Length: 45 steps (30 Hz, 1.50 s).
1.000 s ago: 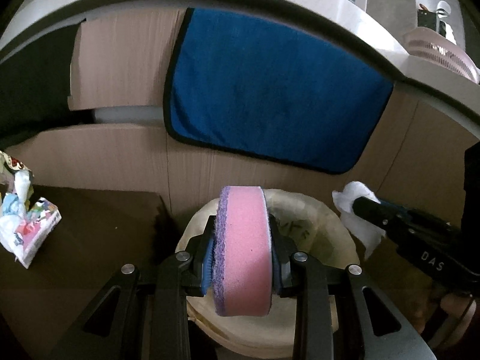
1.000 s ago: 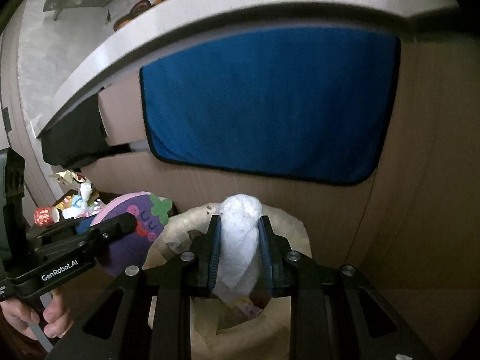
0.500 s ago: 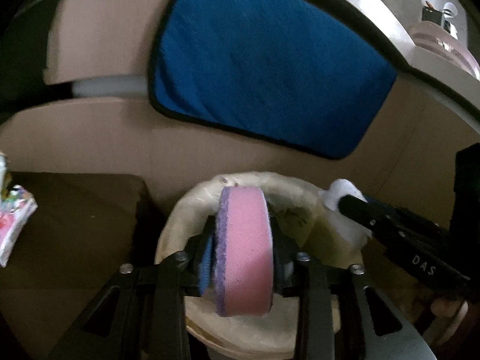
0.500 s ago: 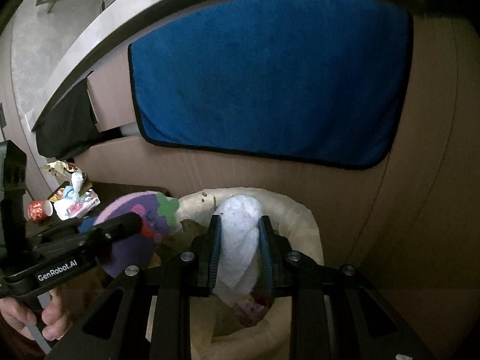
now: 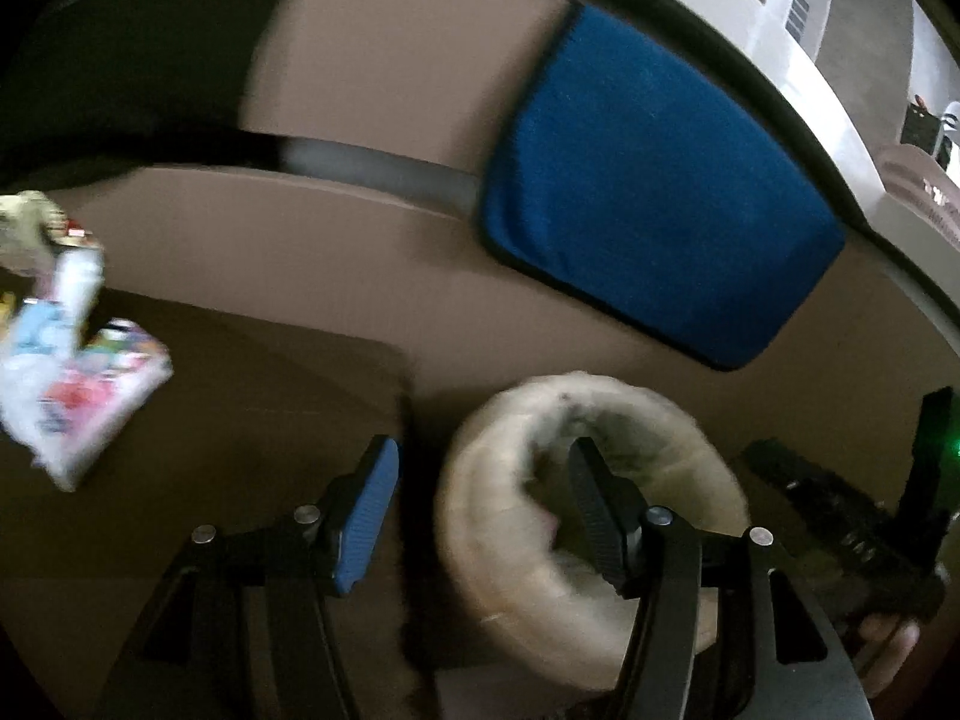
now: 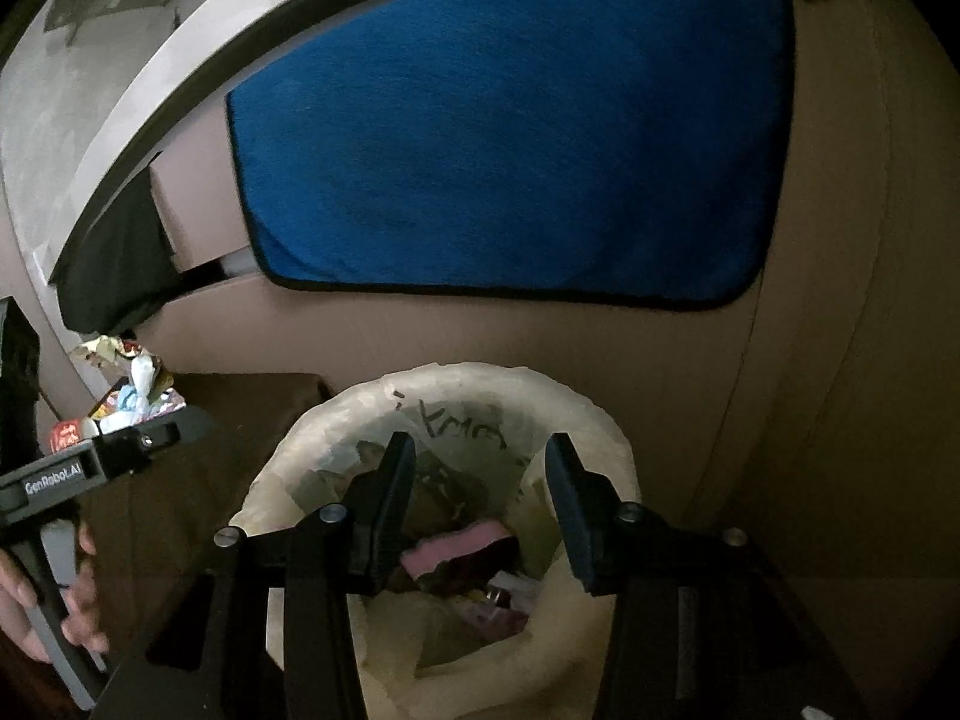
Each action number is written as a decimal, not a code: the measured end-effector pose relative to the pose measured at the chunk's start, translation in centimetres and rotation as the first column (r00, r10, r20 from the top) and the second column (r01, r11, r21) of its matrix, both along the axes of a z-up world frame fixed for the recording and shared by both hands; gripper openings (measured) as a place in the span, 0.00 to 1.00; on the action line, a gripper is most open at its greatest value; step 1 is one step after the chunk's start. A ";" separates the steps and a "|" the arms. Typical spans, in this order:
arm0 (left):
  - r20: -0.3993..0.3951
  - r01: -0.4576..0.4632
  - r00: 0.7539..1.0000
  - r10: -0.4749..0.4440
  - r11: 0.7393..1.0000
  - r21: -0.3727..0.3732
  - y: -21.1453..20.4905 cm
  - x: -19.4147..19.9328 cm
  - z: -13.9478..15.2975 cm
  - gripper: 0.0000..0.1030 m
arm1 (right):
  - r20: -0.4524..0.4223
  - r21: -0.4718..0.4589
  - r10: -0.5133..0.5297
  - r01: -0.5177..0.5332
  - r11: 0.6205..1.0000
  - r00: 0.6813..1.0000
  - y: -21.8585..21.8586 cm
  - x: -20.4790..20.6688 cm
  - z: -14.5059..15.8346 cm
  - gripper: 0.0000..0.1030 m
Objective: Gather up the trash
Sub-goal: 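Open both grippers to drop the sponge and tissue into the bin, then move both grippers back toward the red paper cup on the table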
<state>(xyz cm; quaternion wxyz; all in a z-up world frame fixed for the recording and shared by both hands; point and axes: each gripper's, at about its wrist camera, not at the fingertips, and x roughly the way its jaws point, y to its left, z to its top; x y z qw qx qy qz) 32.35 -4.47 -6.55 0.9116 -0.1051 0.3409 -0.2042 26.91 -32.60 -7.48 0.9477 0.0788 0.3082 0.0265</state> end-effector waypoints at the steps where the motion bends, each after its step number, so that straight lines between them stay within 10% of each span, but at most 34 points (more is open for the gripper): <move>1: 0.007 -0.011 1.000 0.011 1.000 0.008 0.8 -0.3 0.0 0.58 | 0.004 -0.003 0.006 -0.006 1.000 1.000 0.3 -0.2 0.3 0.42; 12: 0.062 -0.294 0.955 0.291 0.955 0.044 18.3 -2.7 0.4 0.58 | 0.060 -0.015 0.158 -0.157 0.987 0.986 9.4 0.1 3.2 0.42; 22: 0.062 -0.570 0.815 0.576 0.817 -0.090 37.0 -4.0 -0.4 0.58 | 0.011 -0.064 0.329 -0.328 0.943 0.944 21.0 1.6 1.8 0.42; 33: -0.180 -0.541 0.839 0.513 0.819 -0.191 41.6 2.2 -5.3 0.57 | -0.093 -0.111 0.411 -0.420 0.901 0.907 27.9 2.8 -0.9 0.42; 37: -0.216 -0.533 0.843 0.493 0.819 -0.212 40.6 3.4 -5.3 0.26 | -0.107 -0.133 0.426 -0.437 0.889 0.899 28.9 2.7 -1.1 0.42; 45: -0.073 -0.492 0.871 0.487 0.856 -0.157 37.9 -1.6 -2.4 0.03 | -0.099 -0.125 0.452 -0.461 0.878 0.887 31.3 4.0 -1.0 0.42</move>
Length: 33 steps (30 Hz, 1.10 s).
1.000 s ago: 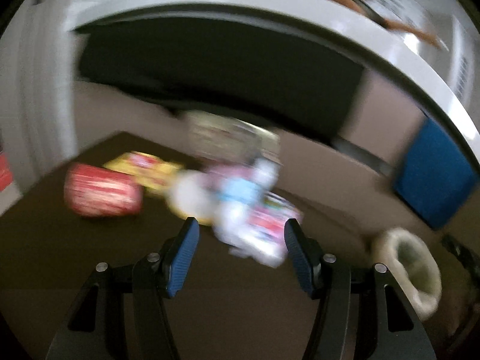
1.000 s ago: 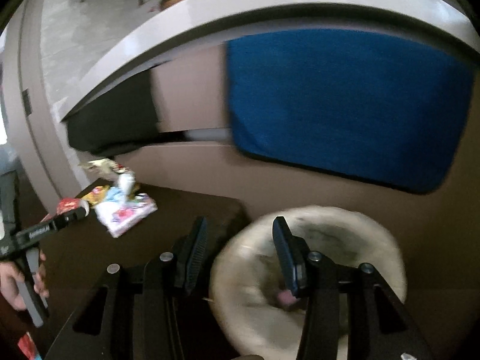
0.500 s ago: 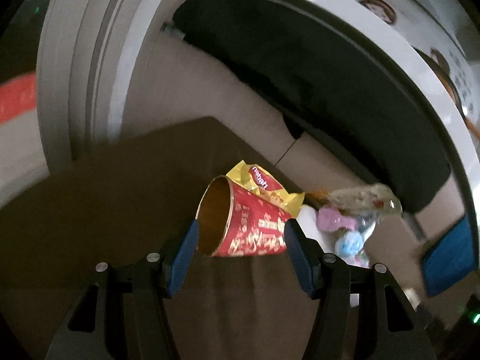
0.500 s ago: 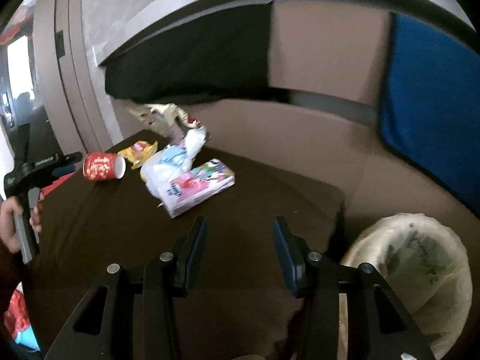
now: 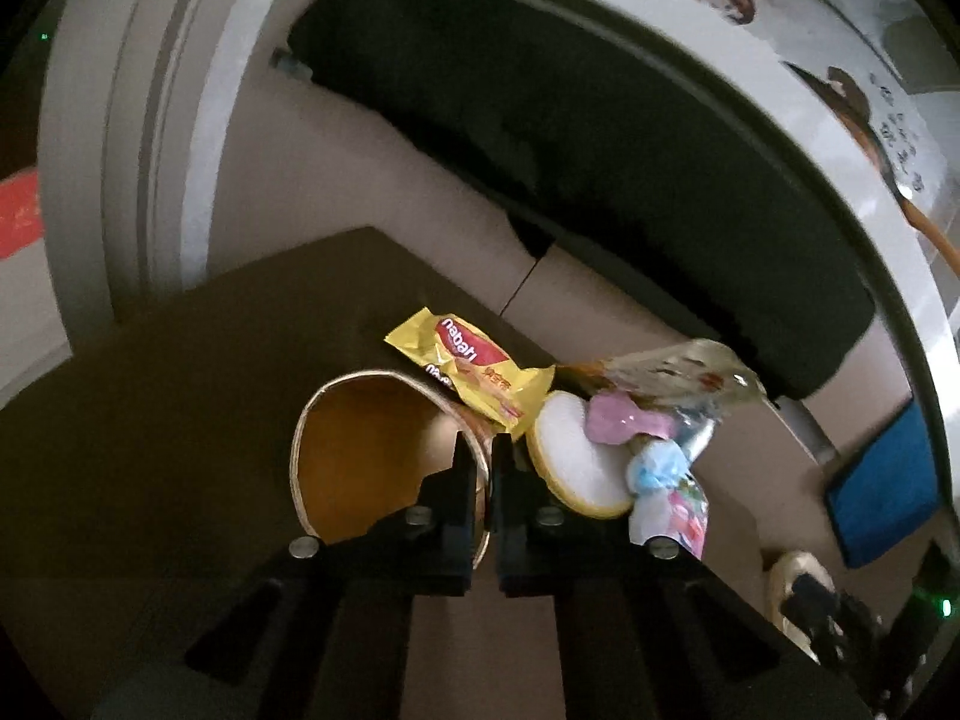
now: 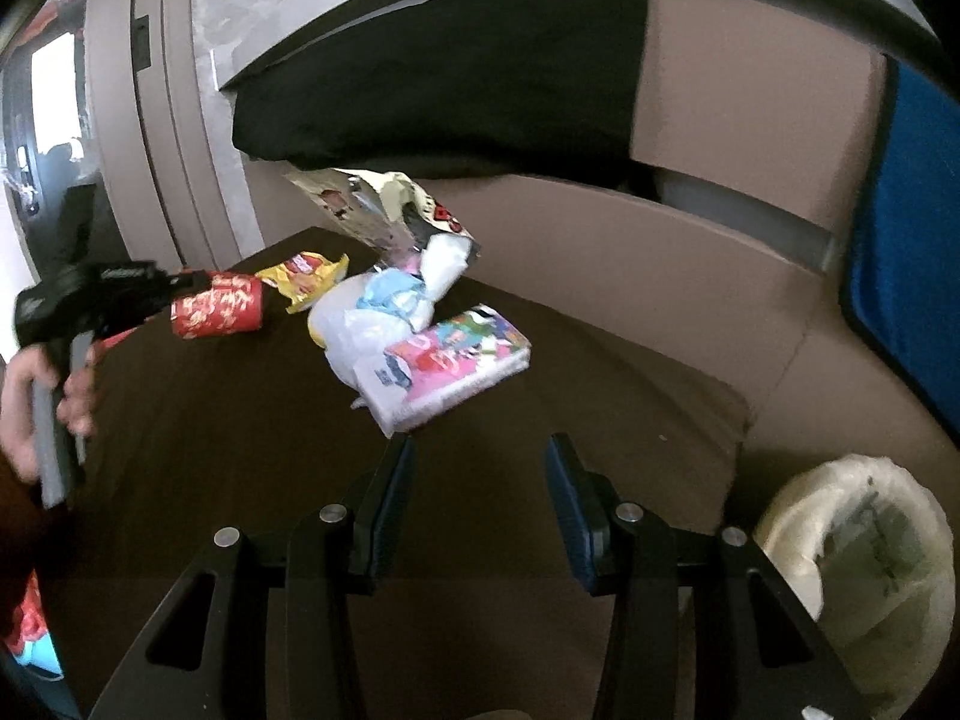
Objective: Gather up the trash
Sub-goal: 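Move both grippers back toward the red paper cup on the table, then grasp the red paper cup with the left gripper while the right grasps the white tissue bundle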
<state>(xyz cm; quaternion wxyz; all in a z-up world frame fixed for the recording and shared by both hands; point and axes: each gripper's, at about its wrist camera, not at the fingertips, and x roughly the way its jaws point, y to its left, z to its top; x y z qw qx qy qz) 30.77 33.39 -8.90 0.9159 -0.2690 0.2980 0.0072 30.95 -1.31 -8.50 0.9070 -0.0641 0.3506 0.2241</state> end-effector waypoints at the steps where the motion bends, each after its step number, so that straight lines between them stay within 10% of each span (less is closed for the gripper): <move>1: 0.005 -0.003 1.000 0.003 1.000 0.003 -0.1 -0.8 0.2 0.03 | -0.002 0.004 0.004 -0.004 1.000 1.000 0.5 0.3 -0.1 0.42; 21: 0.032 0.088 0.996 -0.088 0.996 0.002 -2.0 -7.0 -0.2 0.04 | -0.096 0.100 -0.059 0.069 0.993 0.994 9.8 13.7 -3.3 0.42; 33: 0.006 0.047 0.999 -0.047 0.999 -0.003 -2.3 -6.9 -0.7 0.05 | -0.043 0.068 0.083 -0.080 0.994 0.996 9.3 7.8 -0.3 0.31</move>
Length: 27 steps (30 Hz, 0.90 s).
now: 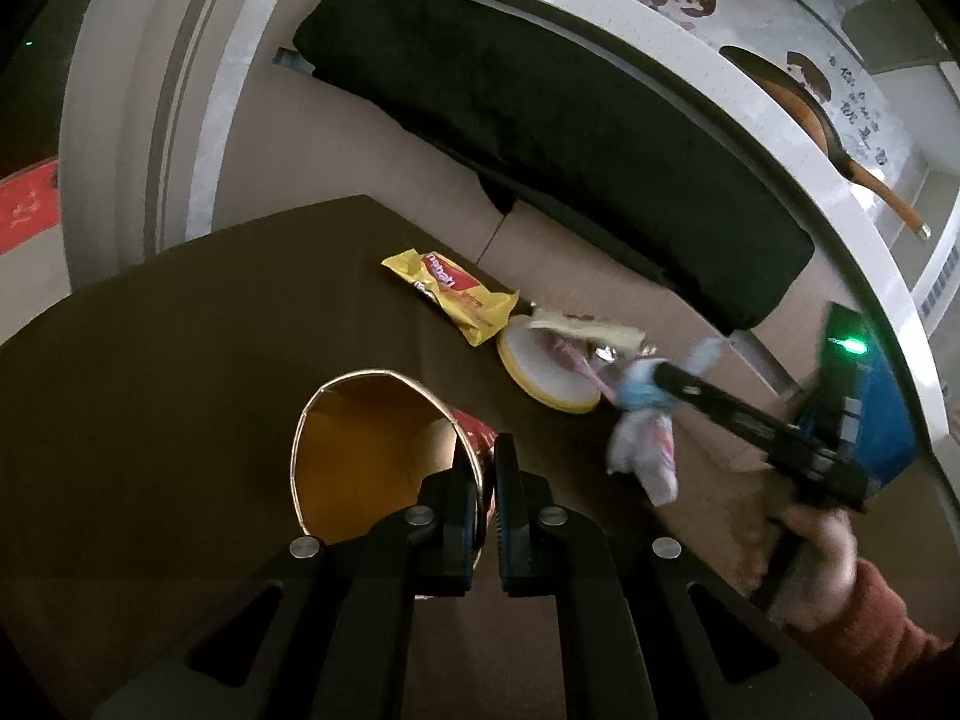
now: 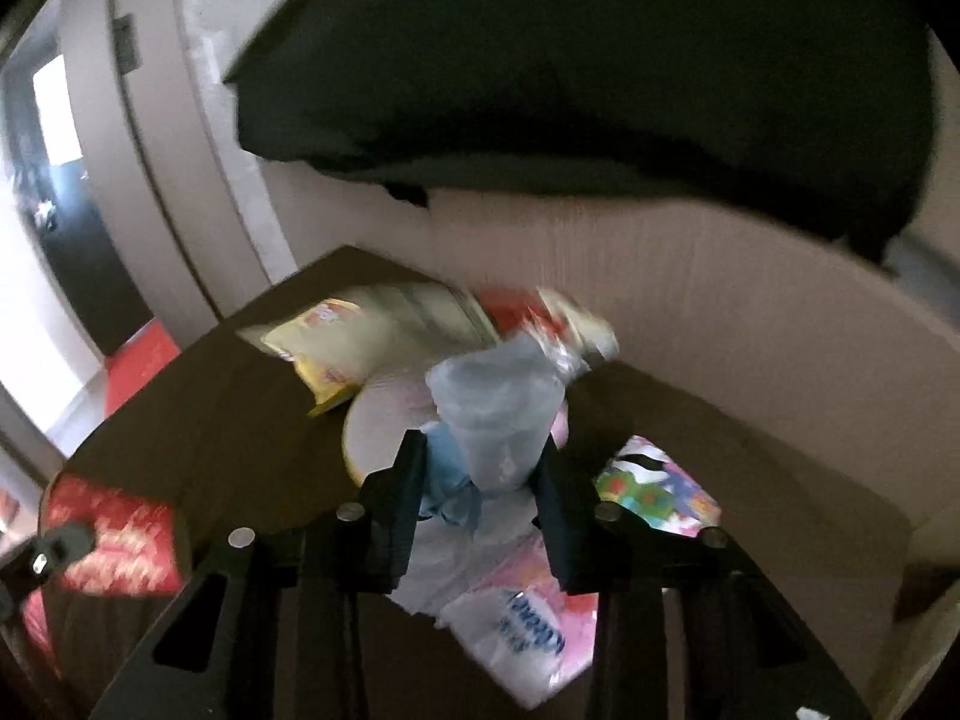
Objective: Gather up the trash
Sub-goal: 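Grasp the red paper cup with the left gripper while the right grasps the white tissue bundle, then lift and carry the red cup and tissue bundle over the bin with both grippers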
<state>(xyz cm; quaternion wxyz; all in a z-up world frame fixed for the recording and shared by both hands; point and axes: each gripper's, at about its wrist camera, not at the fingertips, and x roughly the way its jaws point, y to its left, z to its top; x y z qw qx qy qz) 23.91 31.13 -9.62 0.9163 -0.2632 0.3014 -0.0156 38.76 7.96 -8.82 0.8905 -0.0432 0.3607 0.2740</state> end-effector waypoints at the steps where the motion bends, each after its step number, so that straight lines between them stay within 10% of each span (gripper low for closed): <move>1: 0.001 -0.003 1.000 0.003 1.000 0.004 -0.1 0.1 0.1 0.05 | 0.009 0.013 0.001 -0.002 1.000 1.000 -0.5 -0.7 0.6 0.31; 27: 0.205 0.058 0.972 -0.112 0.965 0.255 -12.2 -3.2 12.5 0.03 | 0.182 0.128 -0.021 -0.002 0.992 0.983 -12.5 -10.8 12.0 0.31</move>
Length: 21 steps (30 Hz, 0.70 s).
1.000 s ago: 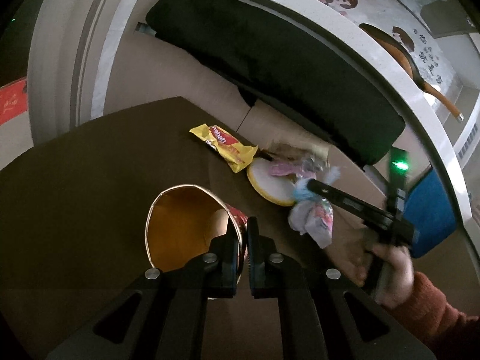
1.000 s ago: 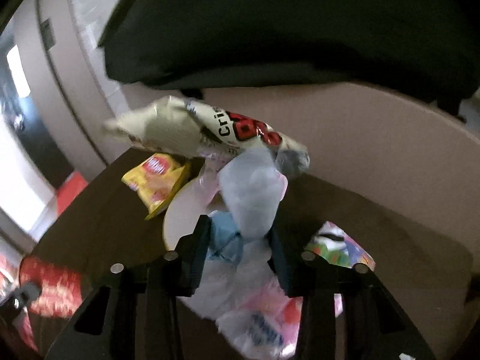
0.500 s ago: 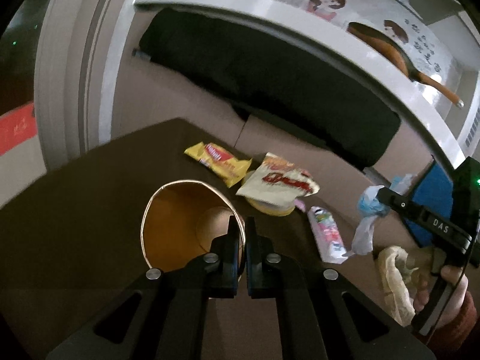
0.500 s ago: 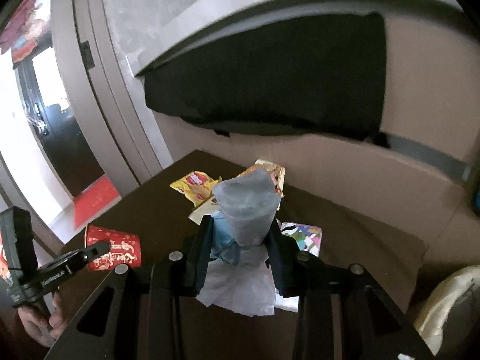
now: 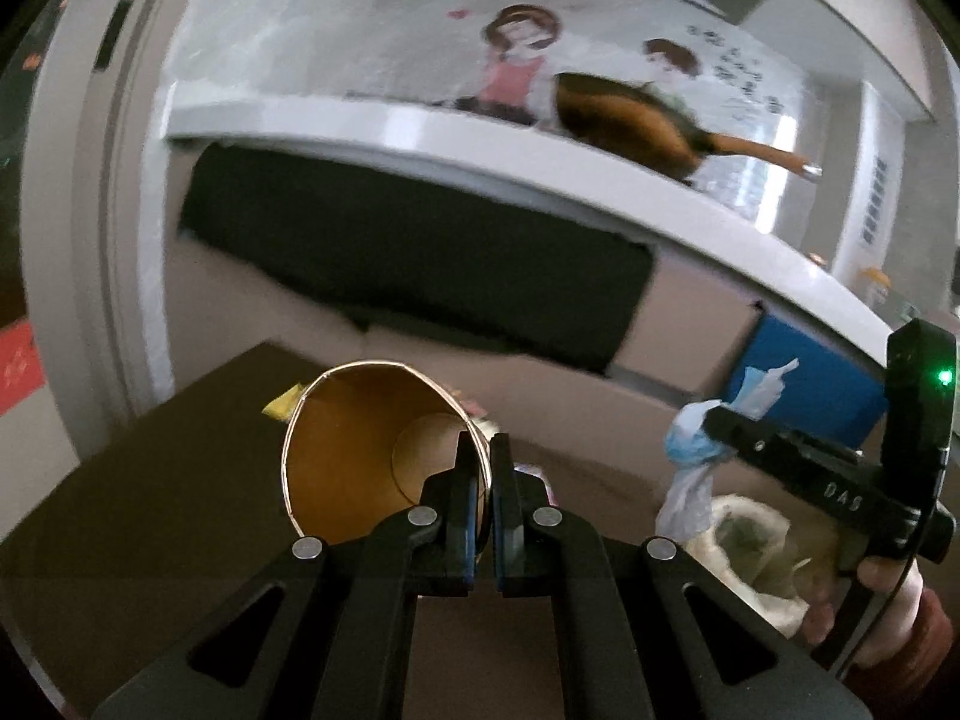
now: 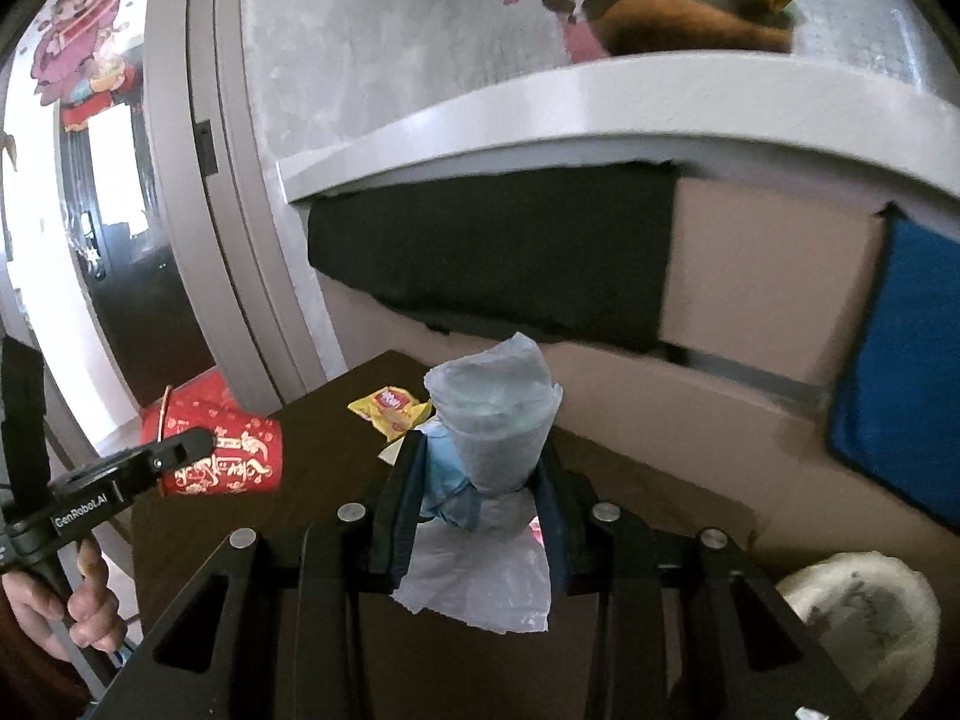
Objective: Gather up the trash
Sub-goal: 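Lift and carry the red cup and tissue bundle over the bin with both grippers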
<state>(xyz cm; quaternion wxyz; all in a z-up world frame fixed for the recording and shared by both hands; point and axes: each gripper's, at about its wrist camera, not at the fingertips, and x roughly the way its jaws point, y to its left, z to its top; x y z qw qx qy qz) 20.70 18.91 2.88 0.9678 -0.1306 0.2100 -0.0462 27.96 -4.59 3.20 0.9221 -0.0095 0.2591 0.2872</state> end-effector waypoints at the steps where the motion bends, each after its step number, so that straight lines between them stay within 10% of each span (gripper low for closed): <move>1: 0.017 0.010 1.000 -0.010 1.000 0.017 -1.0 -0.2 0.7 0.03 | 0.010 -0.002 -0.006 0.006 1.000 1.000 -0.5 -0.3 0.4 0.31; 21: 0.182 0.272 0.939 -0.291 0.954 0.124 -17.9 -0.4 7.7 0.03 | 0.216 0.019 -0.256 0.258 0.966 0.942 -15.8 -7.0 6.9 0.31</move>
